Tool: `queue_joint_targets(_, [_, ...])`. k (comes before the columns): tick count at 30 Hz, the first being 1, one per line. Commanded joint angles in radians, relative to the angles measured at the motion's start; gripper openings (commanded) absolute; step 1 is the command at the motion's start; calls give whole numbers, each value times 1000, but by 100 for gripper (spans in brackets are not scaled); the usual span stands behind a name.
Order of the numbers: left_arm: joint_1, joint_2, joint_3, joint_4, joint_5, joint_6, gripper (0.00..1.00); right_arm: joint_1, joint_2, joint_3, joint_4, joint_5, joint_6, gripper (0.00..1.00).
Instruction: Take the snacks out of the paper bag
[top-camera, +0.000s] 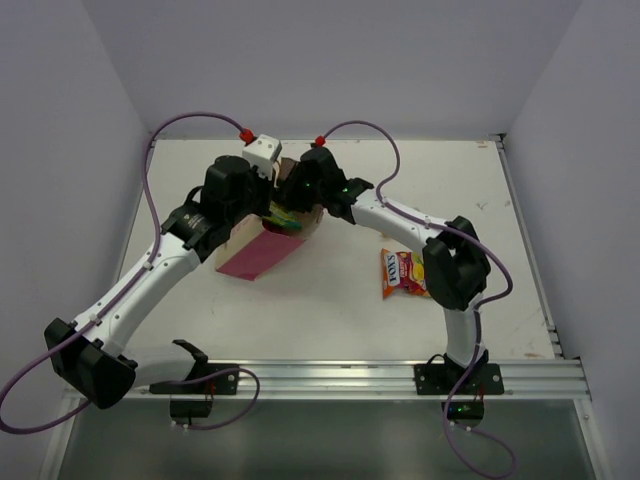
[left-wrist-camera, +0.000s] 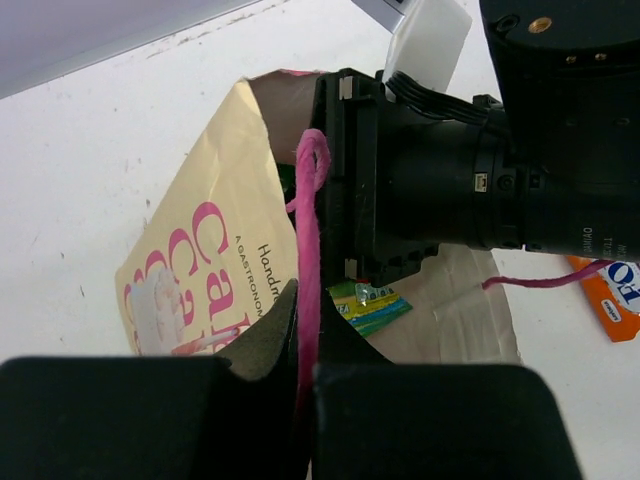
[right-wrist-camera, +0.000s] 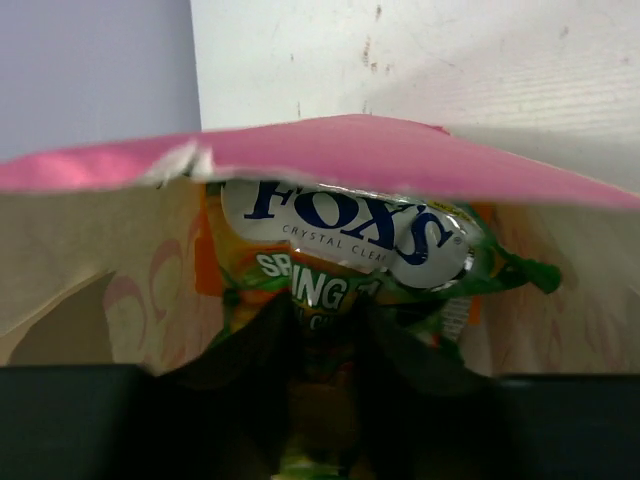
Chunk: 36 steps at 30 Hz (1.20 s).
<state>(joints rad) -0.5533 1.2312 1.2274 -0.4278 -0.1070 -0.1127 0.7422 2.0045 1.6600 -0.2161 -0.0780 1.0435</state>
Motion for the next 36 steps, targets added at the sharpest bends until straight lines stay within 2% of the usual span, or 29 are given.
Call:
queue_joint_targets(1, [-23, -19, 7, 112, 66, -18, 0, 31, 46, -8, 21, -69, -5, 23])
queue_joint_targets(3, [-23, -22, 4, 112, 61, -12, 0, 29, 46, -8, 23, -69, -16, 5])
queue_joint_targets(4, [-23, -25, 3, 110, 50, -7, 0, 31, 45, -9, 24, -69, -31, 0])
queue_joint_targets(7, [-25, -32, 0, 103, 15, 8, 0, 31, 24, -16, 37, -68, -92, 0])
queue_joint_targets(16, [-22, -48, -22, 66, -131, 41, 0, 29, -242, -127, 127, 43, -293, 0])
queue_joint_targets(26, [-7, -50, -16, 60, -223, 41, 0, -1, -489, -290, 208, 217, -362, 0])
queue_joint_targets(32, [15, -58, -28, 61, -229, 64, 0, -151, -587, -286, 210, 267, -387, 0])
queue_joint_targets(36, [26, -59, -31, 70, -223, 99, 0, -296, -543, -282, 144, 212, -398, 0])
